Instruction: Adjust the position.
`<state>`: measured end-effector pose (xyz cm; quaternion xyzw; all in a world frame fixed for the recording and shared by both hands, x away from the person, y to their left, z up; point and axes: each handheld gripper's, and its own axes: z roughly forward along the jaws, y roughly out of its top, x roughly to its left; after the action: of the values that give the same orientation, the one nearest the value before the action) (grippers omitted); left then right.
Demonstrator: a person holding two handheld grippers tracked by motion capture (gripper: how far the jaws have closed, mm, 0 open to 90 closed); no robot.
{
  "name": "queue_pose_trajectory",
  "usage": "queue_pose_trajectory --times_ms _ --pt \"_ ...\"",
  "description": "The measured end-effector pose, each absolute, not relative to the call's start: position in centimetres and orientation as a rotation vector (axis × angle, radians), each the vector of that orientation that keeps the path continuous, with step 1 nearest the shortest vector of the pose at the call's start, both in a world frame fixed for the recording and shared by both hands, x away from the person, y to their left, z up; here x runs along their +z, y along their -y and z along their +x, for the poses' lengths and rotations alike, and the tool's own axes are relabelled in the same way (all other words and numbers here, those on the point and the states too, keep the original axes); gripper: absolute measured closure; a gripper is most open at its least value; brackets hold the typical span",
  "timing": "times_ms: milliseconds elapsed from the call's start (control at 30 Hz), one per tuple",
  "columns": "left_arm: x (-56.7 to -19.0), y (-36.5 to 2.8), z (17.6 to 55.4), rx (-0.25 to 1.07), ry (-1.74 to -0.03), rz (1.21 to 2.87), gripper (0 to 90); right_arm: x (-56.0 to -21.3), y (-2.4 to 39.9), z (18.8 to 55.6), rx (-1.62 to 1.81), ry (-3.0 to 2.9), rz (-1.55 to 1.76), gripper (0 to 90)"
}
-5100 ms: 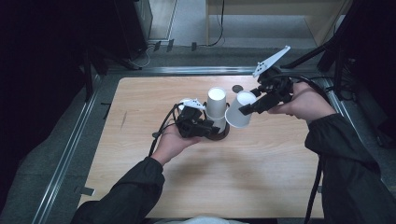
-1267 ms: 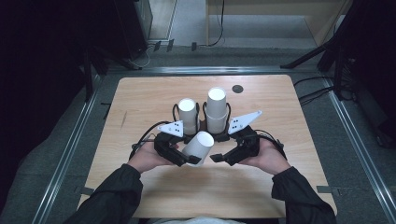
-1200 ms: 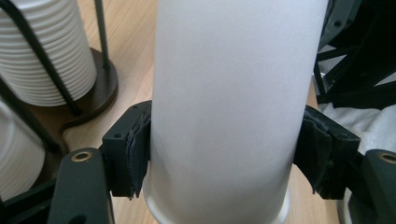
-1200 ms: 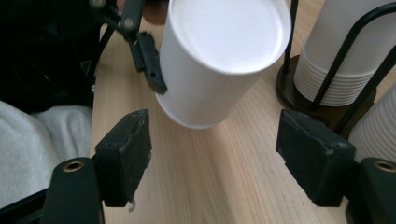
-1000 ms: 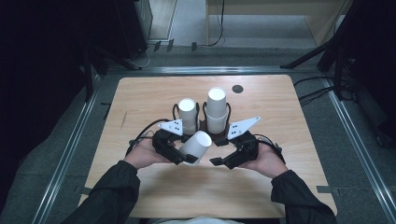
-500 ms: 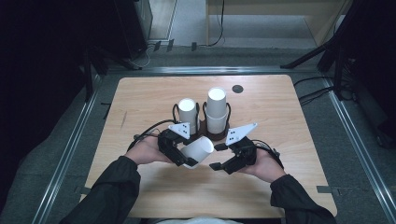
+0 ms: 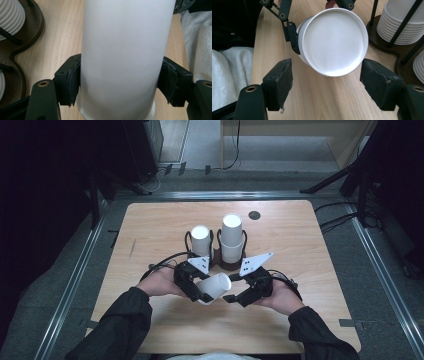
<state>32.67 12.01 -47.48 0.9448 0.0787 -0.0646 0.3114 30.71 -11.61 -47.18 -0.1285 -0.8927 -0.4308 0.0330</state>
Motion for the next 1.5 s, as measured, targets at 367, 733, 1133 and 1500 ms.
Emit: queue_pose_trajectory --times_ms 367,733,1133,1500 --pt "-48.0 -11.3 32.5 -0.196 -0.149 2.523 27.4 -47.4 11.1 30.8 -1.327 2.744 -0.352 27.8" --pt "-48.1 -11.0 32.2 -0.199 -0.108 2.533 27.2 -47.4 10.4 30.7 -1.32 2.745 -0.312 32.0" --pt "-47.8 -11.2 32.3 -0.207 -0.147 2.498 22.9 -47.2 10.5 30.8 -1.321 2.736 -0.304 33.6" --pt "-46.8 -12.5 32.6 -0.14 -0.243 2.338 8.6 -46.1 12.0 31.1 -1.419 2.692 -0.36 33.5"
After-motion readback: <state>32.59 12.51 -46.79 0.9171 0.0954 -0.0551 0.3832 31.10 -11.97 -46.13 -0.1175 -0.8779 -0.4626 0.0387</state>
